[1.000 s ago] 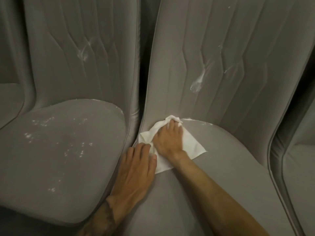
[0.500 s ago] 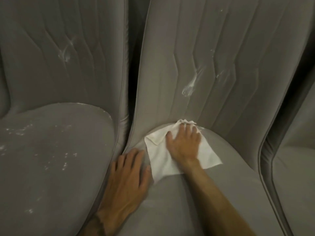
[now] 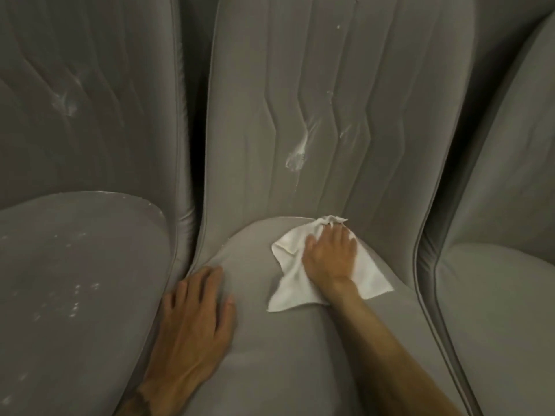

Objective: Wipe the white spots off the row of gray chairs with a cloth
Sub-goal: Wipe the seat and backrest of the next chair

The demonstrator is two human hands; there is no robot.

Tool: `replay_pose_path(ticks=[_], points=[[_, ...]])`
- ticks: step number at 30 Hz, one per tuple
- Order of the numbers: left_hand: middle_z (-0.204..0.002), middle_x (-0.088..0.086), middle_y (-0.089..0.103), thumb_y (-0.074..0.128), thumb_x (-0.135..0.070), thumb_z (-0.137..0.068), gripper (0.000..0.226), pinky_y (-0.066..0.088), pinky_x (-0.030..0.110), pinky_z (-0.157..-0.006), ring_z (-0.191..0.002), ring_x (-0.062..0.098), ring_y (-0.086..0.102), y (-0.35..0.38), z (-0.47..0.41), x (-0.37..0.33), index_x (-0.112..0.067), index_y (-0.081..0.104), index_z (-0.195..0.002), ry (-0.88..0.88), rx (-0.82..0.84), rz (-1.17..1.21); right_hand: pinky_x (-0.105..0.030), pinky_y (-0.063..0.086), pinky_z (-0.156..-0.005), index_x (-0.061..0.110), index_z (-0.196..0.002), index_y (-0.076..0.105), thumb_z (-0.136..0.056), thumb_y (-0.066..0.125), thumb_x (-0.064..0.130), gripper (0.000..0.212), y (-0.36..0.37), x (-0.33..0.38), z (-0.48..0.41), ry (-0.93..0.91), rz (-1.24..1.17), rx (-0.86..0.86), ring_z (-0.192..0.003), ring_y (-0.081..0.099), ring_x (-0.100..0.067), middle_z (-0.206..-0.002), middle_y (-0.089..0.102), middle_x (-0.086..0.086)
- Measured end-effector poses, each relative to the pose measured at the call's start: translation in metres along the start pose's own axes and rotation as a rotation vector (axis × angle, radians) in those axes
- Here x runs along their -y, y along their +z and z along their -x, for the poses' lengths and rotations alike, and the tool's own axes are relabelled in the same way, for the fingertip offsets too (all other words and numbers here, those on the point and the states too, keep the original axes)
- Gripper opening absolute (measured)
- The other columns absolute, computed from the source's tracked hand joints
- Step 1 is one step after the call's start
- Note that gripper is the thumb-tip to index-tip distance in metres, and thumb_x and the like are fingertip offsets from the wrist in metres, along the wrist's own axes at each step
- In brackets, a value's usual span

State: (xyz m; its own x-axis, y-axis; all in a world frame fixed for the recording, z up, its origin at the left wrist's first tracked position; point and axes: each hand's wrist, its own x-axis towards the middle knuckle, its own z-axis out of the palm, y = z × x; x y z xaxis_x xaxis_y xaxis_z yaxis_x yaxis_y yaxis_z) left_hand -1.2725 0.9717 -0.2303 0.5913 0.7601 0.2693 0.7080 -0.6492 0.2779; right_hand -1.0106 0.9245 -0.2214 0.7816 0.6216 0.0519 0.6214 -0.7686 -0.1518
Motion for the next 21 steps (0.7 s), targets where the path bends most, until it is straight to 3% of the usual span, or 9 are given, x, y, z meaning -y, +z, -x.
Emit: replay_pose_path(ticks=[2, 4, 7, 10, 13, 17, 19, 21], points=[[-0.134, 0.011, 0.063, 0.04, -0.044, -0.095, 0.054, 0.042, 0.048, -0.088, -0.109, 0.035, 0.062, 0.0, -0.001, 0.0, -0.015, 0.061, -0.135, 0.011, -0.019, 0.009, -0.047, 0.012, -0.129, 0.003, -0.16, 0.025, -0.109, 0.028, 0.041, 0.064, 0.011, 0.057, 0.001, -0.081, -0.052, 0.052, -0.155, 0.023, -0.035, -0.167, 0.026, -0.021], [-0.134, 0.008, 0.062, 0.04, -0.044, -0.095, 0.052, 0.043, 0.047, -0.088, -0.11, 0.033, 0.061, 0.002, -0.001, 0.001, -0.017, 0.06, -0.134, 0.014, -0.022, 0.011, -0.046, 0.012, -0.129, 0.002, -0.159, 0.029, -0.108, 0.029, 0.043, 0.066, 0.016, 0.082, 0.003, -0.19, -0.075, 0.066, -0.153, 0.026, -0.036, -0.164, 0.03, -0.022], [-0.133, 0.008, 0.061, 0.04, -0.043, -0.095, 0.05, 0.041, 0.048, -0.088, -0.109, 0.034, 0.061, 0.003, 0.0, 0.002, -0.017, 0.06, -0.133, 0.026, -0.045, 0.009, -0.041, 0.017, -0.129, 0.01, -0.16, 0.029, -0.109, 0.028, 0.043, 0.061, 0.009, 0.039, -0.006, -0.25, -0.049, 0.05, -0.154, 0.028, -0.03, -0.166, 0.031, -0.013], [-0.134, 0.012, 0.062, 0.039, -0.043, -0.095, 0.053, 0.041, 0.049, -0.091, -0.111, 0.036, 0.061, 0.004, 0.001, 0.002, -0.014, 0.061, -0.133, 0.021, -0.061, 0.016, -0.04, 0.024, -0.126, 0.014, -0.158, 0.034, -0.108, 0.029, 0.04, 0.056, -0.001, -0.023, -0.006, -0.096, 0.003, -0.013, -0.151, 0.034, -0.026, -0.164, 0.036, -0.008], [-0.135, 0.012, 0.063, 0.039, -0.043, -0.095, 0.054, 0.042, 0.05, -0.092, -0.112, 0.036, 0.061, 0.002, -0.001, 0.0, -0.013, 0.062, -0.133, 0.004, -0.05, 0.029, -0.043, 0.023, -0.125, 0.007, -0.157, 0.034, -0.108, 0.03, 0.037, 0.057, 0.005, -0.002, -0.006, 0.005, -0.014, -0.04, -0.15, 0.034, -0.032, -0.163, 0.036, -0.013], [-0.133, 0.011, 0.062, 0.041, -0.043, -0.094, 0.052, 0.043, 0.049, -0.088, -0.11, 0.036, 0.061, 0.0, -0.002, 0.0, -0.014, 0.062, -0.131, 0.022, -0.051, 0.024, -0.043, 0.015, -0.128, 0.006, -0.159, 0.031, -0.109, 0.029, 0.037, 0.059, 0.022, 0.074, -0.001, -0.2, -0.089, -0.001, -0.152, 0.029, -0.033, -0.164, 0.033, -0.016], [-0.134, 0.01, 0.061, 0.04, -0.043, -0.094, 0.052, 0.043, 0.049, -0.088, -0.11, 0.035, 0.061, 0.004, -0.001, 0.001, -0.015, 0.061, -0.132, 0.026, -0.05, 0.005, -0.04, 0.016, -0.127, 0.011, -0.159, 0.033, -0.109, 0.031, 0.037, 0.056, 0.014, 0.056, -0.004, -0.276, -0.099, 0.034, -0.151, 0.032, -0.031, -0.164, 0.036, -0.013], [-0.135, 0.01, 0.061, 0.04, -0.043, -0.094, 0.052, 0.042, 0.05, -0.09, -0.111, 0.036, 0.06, 0.006, 0.0, 0.003, -0.014, 0.06, -0.133, 0.029, -0.068, 0.006, -0.038, 0.02, -0.126, 0.016, -0.159, 0.033, -0.11, 0.029, 0.036, 0.053, 0.006, 0.008, -0.01, -0.234, -0.047, 0.014, -0.15, 0.036, -0.026, -0.163, 0.039, -0.008]])
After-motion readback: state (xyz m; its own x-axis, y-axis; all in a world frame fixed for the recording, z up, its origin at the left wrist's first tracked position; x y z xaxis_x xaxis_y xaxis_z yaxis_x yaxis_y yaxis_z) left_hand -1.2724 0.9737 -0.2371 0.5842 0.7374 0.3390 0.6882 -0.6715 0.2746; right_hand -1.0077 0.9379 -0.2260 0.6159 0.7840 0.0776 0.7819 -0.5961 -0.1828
